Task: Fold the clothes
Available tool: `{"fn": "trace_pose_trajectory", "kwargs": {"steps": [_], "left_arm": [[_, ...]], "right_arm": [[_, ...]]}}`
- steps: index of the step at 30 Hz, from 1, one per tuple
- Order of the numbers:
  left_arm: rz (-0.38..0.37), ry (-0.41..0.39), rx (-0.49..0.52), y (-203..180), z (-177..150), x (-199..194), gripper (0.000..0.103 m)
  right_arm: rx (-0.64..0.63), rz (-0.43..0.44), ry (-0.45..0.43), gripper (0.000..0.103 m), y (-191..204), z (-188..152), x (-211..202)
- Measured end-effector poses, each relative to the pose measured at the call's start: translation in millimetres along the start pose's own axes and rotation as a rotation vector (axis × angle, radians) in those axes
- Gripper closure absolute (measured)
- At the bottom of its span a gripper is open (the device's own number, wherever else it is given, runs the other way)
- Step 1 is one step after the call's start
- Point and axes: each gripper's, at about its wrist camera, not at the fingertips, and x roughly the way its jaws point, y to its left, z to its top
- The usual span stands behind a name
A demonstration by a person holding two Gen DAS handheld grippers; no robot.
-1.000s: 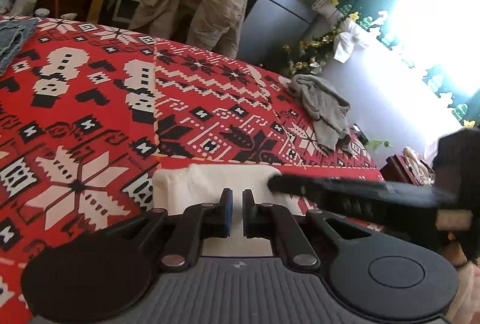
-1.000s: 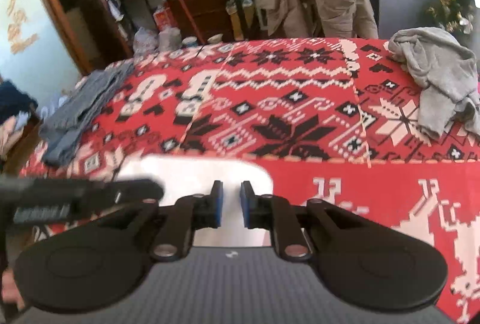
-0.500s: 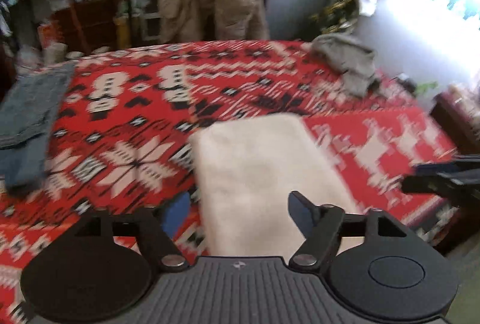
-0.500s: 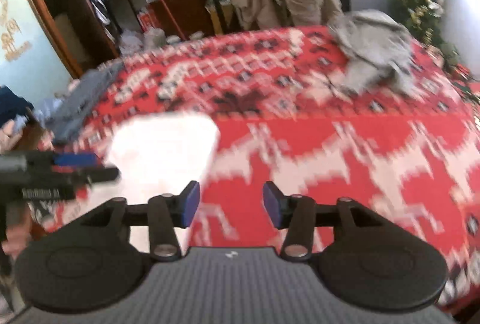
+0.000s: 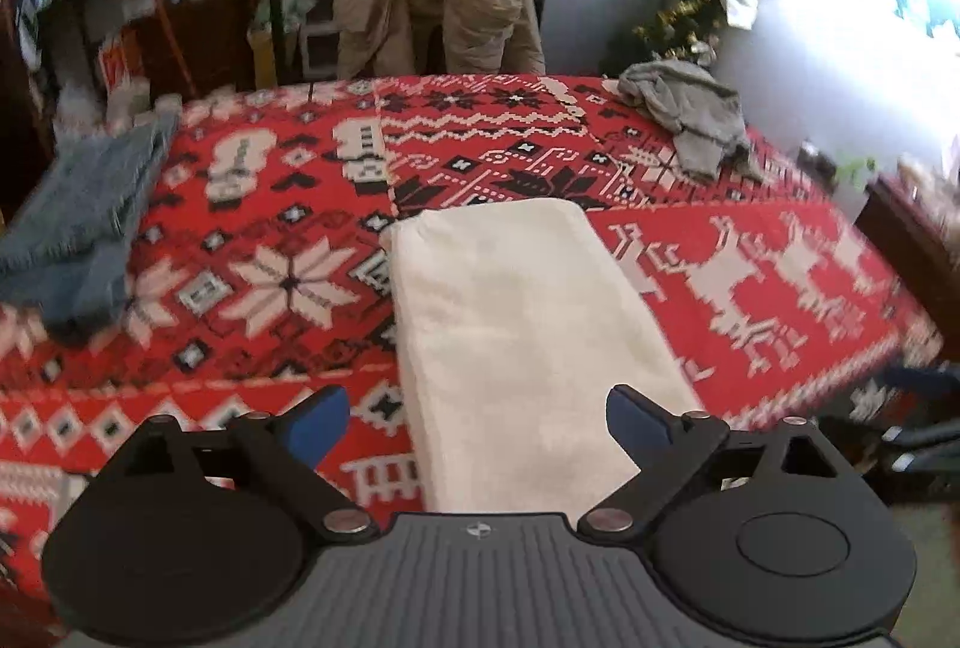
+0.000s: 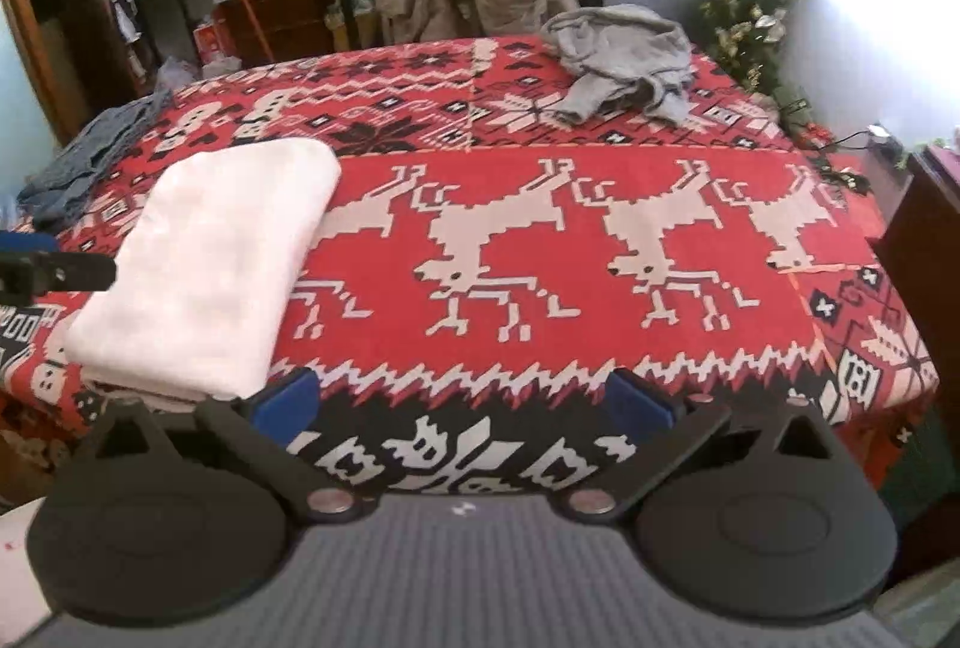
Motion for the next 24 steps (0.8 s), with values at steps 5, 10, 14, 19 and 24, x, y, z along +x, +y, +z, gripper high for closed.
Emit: {"fn": "trace_pose_trajectory", "kwargs": {"steps": [5, 10, 14, 19, 24], "left_arm": [[-0.063, 0.023, -0.084, 3, 9, 7, 0.02], [-0.175, 0.08, -0.213, 11, 12, 18, 0.065], [-0.228, 0.111, -0.22, 5, 6, 25, 0.089], [-0.253, 0.12, -0.227, 3, -11, 30, 0.09], [-0.291, 0.141, -0.246, 9, -25, 26, 0.092]], "right_arm": [[-0.104, 0.06, -0.032, 0.001, 12, -3, 9], [-0.145, 0.038, -0.019, 0.001, 29, -8, 17], [-0.078, 0.1, -0.019, 0.007, 29, -3, 20], [0.018, 0.12, -0.015, 0.068, 23, 1, 29], [0.044, 0.125, -0.003, 0.088, 23, 4, 45]]}}
